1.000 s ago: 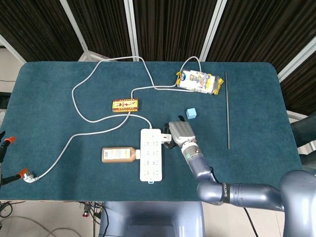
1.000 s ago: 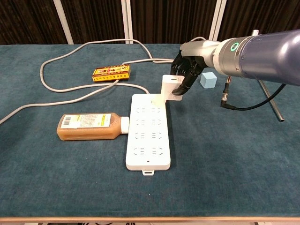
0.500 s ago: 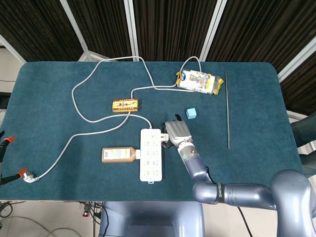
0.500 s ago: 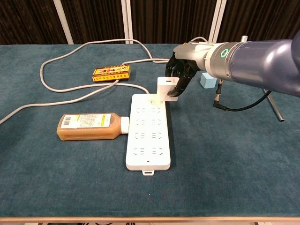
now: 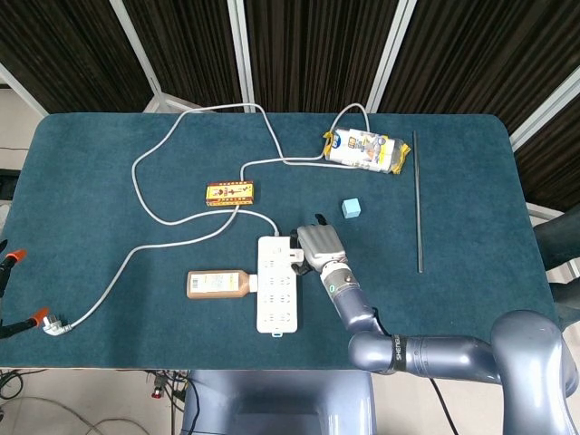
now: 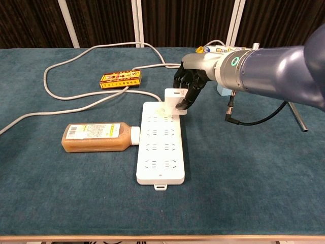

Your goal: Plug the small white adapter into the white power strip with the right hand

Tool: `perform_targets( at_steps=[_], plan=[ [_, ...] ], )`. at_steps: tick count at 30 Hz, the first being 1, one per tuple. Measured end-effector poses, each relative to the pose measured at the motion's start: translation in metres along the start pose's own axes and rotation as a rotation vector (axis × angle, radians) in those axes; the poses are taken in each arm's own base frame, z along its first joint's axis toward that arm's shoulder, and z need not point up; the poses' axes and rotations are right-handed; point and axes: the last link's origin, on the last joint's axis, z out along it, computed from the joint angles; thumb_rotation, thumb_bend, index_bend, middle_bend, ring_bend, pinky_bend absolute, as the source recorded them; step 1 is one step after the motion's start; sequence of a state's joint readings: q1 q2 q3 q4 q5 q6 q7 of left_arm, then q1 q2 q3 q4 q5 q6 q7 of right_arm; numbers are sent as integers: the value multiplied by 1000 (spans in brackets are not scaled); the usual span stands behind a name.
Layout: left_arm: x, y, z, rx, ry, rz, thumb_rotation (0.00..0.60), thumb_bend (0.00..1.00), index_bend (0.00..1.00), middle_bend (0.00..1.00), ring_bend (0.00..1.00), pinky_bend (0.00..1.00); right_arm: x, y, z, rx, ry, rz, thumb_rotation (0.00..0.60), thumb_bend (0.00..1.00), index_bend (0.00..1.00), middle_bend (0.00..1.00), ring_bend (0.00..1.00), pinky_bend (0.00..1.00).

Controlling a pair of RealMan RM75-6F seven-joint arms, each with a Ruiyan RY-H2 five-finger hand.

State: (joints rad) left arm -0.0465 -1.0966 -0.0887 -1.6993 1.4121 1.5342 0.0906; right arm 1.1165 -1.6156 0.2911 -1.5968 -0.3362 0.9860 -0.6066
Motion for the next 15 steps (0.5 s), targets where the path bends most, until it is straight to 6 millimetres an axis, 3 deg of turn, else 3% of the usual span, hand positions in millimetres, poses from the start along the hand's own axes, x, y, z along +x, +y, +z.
perform_targets(
  at_steps=[15],
  plan=[
    [1,-1,0,2,5,-2,600,90,181,0,0,0,-4,1,3,2,1,-8,600,602,744,560,335,0]
  ],
)
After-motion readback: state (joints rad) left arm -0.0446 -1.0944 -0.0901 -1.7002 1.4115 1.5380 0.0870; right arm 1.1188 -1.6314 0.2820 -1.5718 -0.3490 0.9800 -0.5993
